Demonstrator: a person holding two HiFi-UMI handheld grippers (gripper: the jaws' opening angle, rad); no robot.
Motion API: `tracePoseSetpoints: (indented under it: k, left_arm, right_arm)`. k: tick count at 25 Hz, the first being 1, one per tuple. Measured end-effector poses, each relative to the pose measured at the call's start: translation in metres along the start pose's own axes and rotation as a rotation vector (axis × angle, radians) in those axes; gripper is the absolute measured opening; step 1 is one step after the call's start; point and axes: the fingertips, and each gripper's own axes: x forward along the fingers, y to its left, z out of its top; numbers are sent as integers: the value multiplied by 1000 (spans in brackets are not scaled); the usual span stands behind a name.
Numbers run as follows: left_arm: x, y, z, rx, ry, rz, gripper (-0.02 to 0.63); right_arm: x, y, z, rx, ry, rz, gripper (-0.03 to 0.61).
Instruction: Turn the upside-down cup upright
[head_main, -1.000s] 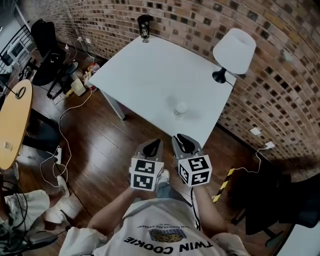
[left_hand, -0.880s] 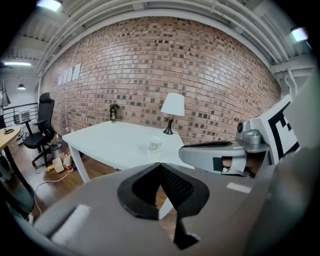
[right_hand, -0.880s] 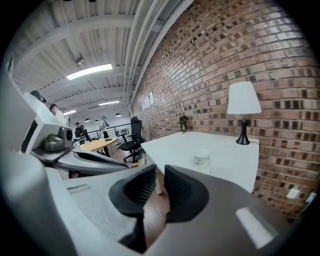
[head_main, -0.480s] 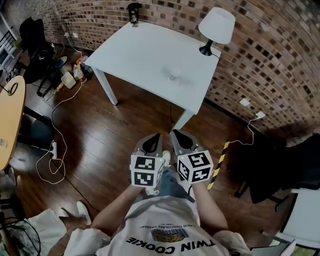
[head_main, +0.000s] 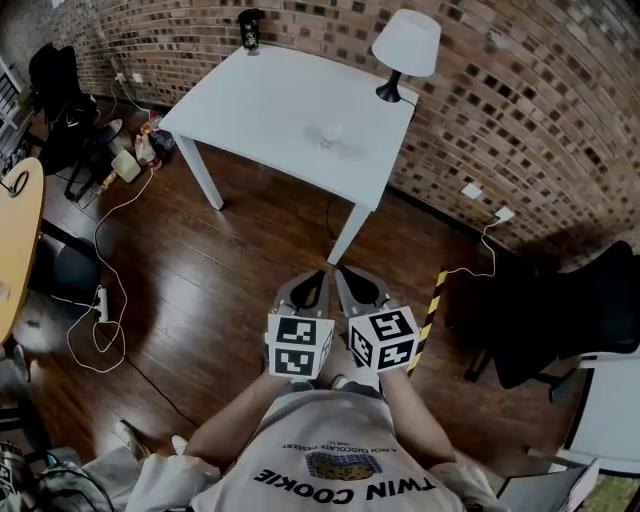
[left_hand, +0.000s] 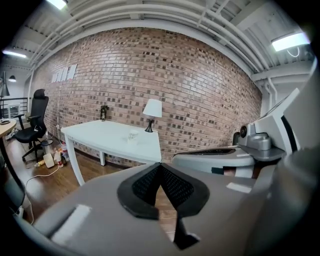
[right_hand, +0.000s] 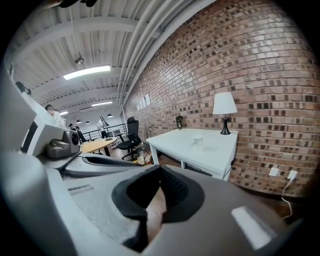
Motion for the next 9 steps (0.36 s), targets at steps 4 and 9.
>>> tracePoseSetpoints:
  k: [4, 9]
  left_arm:
    - [-4, -21, -2, 9, 0, 0, 3]
    - [-8, -52, -3, 10, 3, -1, 3]
  right_arm:
    - [-20, -4, -4, 4, -7, 6, 3]
    - [-49, -11, -7, -3, -18, 18, 3]
